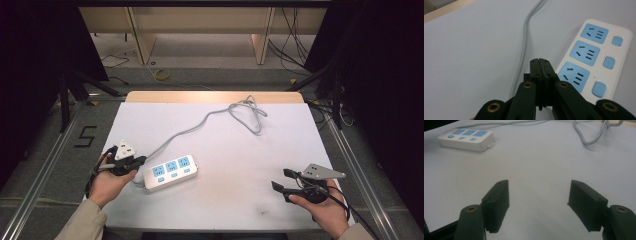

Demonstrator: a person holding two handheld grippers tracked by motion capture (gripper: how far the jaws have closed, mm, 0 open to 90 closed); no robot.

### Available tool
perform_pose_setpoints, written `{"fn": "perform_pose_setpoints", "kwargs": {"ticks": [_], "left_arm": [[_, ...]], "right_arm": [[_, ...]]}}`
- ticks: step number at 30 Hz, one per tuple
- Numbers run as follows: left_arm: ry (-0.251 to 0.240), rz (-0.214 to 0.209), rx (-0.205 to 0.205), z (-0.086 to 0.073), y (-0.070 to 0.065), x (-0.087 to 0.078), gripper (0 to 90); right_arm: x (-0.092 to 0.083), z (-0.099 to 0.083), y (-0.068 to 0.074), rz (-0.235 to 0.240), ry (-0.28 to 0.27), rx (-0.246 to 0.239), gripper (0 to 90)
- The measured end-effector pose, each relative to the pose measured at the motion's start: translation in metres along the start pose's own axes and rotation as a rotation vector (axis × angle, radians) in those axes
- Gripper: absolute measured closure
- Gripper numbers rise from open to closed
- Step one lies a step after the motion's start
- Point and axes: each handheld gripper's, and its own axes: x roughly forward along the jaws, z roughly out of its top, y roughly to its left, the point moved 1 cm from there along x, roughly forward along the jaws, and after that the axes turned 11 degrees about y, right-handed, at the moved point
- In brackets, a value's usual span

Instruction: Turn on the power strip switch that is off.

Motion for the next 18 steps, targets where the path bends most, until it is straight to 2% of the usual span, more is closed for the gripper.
{"fn": "perform_pose_setpoints", "kwargs": {"ticks": [6, 18], "left_arm": [[0.010, -0.012, 0.002, 0.003, -0.003, -0.002, 89.6], [0.029, -0.034, 0.041, 0.009, -0.013, -0.004, 89.6]], "right_arm": [[0.000, 0.000, 0.000, 0.002, -0.002, 0.001, 33.2], [0.000, 0.000, 0.000, 0.004, 0.000, -0.001, 33.1]]}}
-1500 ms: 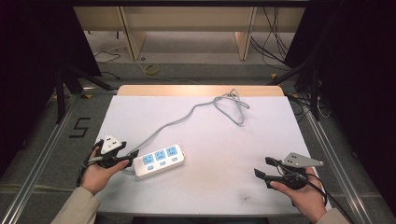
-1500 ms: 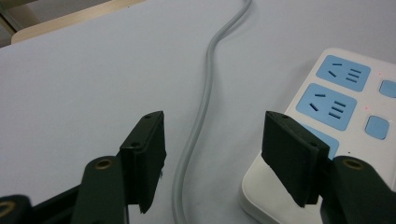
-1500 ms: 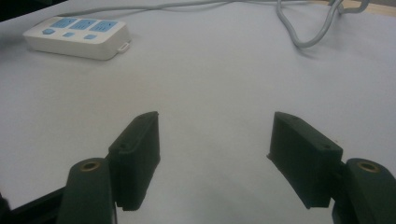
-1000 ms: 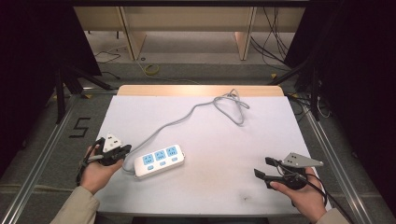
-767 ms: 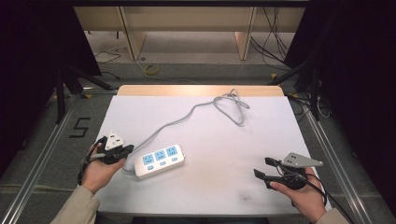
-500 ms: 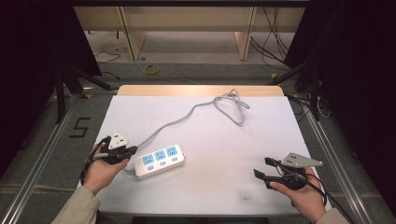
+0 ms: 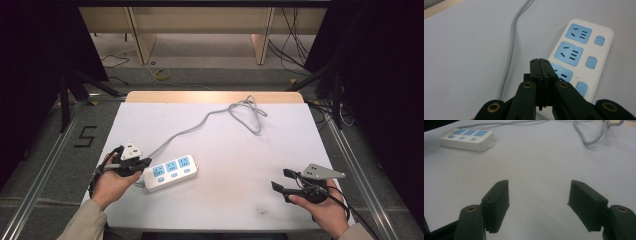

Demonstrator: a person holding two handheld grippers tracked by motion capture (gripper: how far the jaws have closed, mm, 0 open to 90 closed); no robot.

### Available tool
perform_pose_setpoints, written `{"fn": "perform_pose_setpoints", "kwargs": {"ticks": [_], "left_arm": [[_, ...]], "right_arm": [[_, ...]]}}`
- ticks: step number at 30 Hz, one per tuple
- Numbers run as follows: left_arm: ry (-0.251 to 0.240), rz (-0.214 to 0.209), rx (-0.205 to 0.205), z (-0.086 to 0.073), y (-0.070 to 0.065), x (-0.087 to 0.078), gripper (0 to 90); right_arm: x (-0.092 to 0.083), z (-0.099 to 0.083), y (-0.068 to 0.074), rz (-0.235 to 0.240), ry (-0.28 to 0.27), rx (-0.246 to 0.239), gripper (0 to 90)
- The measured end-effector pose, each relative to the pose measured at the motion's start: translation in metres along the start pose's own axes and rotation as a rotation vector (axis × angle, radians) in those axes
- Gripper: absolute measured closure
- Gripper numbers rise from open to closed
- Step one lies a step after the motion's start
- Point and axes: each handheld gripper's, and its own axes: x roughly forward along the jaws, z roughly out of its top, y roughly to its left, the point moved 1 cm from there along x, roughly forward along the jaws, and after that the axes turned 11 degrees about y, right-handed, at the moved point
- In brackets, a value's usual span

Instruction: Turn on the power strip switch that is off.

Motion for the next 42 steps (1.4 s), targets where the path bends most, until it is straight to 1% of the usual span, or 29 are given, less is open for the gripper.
{"fn": "perform_pose_setpoints", "kwargs": {"ticks": [3, 5, 14, 25, 31, 36, 42], "left_arm": [[-0.003, -0.008, 0.003, 0.0012, -0.0017, 0.0000, 89.6], [0.008, -0.010, 0.012, 0.0015, -0.0018, -0.0003, 89.6], [0.032, -0.046, 0.027, 0.0021, -0.0040, 0.0012, 89.6], [0.058, -0.064, 0.050, 0.0042, -0.0071, 0.0010, 89.6], [0.063, -0.071, 0.053, 0.0050, -0.0088, 0.0012, 89.6], [0.089, -0.078, 0.057, 0.0059, -0.0089, 0.0010, 89.7], [0.115, -0.098, 0.064, 0.0069, -0.0096, 0.0020, 89.7]], "right_arm": [[0.0000, 0.0000, 0.0001, 0.001, 0.000, 0.000, 33.0], [0.0000, 0.0000, 0.0001, 0.001, 0.000, 0.000, 33.0], [0.0002, 0.0000, 0.0002, 0.001, 0.001, -0.002, 33.1], [0.0005, -0.0002, 0.0002, 0.003, 0.005, -0.005, 33.1], [0.0006, -0.0002, 0.0004, 0.005, 0.007, -0.005, 33.0], [0.0007, -0.0003, 0.0004, 0.004, 0.009, -0.004, 33.1], [0.0012, -0.0005, 0.0007, 0.006, 0.012, -0.003, 33.1]]}}
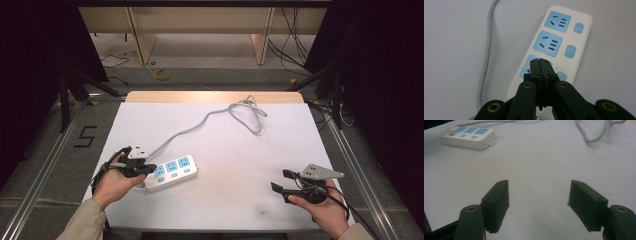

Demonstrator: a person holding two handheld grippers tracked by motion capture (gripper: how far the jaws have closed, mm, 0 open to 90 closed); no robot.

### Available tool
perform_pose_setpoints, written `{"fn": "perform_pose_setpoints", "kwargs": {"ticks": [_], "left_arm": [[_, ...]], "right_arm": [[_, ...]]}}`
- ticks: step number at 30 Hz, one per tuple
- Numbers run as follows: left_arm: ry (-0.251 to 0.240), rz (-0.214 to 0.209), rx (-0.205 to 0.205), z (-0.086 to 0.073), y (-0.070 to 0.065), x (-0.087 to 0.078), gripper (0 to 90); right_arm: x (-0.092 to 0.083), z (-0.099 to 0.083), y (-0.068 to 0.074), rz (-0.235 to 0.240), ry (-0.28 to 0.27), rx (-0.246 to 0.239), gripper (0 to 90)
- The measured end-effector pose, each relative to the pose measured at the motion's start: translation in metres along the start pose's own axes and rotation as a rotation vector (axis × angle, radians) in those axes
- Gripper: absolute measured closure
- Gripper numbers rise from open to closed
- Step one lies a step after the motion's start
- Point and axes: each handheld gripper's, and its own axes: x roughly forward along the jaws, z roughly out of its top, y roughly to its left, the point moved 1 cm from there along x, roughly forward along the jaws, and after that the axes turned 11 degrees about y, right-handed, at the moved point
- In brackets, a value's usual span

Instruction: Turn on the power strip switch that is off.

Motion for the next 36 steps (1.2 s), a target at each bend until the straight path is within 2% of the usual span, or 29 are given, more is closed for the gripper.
{"fn": "perform_pose_setpoints", "kwargs": {"ticks": [10, 21, 36], "left_arm": [[0.016, -0.014, 0.004, 0.003, -0.003, 0.001, 89.7], [0.059, -0.034, 0.015, 0.007, -0.005, 0.004, 89.7], [0.112, -0.044, 0.078, 0.011, -0.013, 0.012, 89.7]], "right_arm": [[0.000, 0.000, 0.000, 0.001, 0.003, -0.002, 33.0], [0.001, 0.000, 0.000, 0.003, 0.009, -0.003, 33.0], [0.002, 0.000, 0.000, 0.008, 0.009, -0.004, 33.0]]}}
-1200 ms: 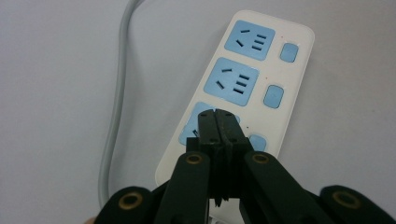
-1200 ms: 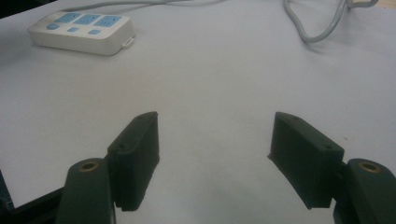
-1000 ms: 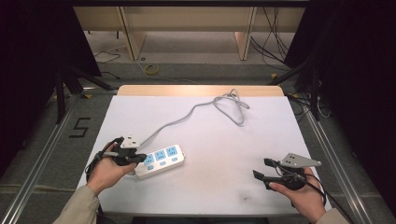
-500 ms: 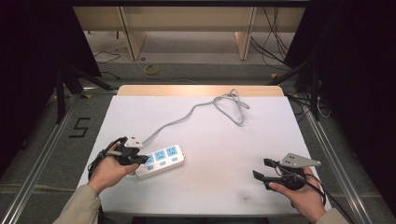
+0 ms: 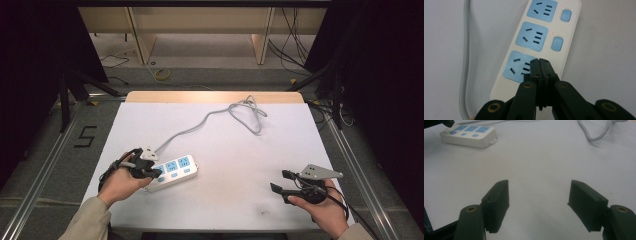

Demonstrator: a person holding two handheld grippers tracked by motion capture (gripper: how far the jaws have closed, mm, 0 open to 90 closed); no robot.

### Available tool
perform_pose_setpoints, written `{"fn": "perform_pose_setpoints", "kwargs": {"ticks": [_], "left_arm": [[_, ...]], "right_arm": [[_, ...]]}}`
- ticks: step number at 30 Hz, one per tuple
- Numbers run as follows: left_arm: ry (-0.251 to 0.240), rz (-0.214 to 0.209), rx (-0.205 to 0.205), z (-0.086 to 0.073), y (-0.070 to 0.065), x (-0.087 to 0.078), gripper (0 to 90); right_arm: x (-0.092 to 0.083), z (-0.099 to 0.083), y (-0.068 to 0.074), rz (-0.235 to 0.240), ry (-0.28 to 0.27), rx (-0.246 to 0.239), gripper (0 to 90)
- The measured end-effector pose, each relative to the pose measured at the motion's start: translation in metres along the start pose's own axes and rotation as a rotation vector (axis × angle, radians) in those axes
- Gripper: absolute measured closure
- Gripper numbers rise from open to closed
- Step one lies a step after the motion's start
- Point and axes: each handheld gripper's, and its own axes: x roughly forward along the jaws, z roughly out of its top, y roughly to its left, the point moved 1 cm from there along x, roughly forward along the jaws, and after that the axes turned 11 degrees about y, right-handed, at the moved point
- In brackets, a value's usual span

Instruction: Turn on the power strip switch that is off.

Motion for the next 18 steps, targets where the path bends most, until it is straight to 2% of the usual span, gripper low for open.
{"fn": "perform_pose_setpoints", "kwargs": {"ticks": [5, 18], "left_arm": [[0.023, -0.006, 0.015, 0.0010, -0.0009, 0.0024, 89.7], [0.042, -0.012, 0.037, 0.0040, -0.0041, 0.0054, 89.7]], "right_arm": [[0.0003, -0.0001, 0.0001, 0.003, 0.005, 0.000, 33.0], [0.0006, -0.0005, 0.0003, 0.006, 0.012, 0.001, 33.0]]}}
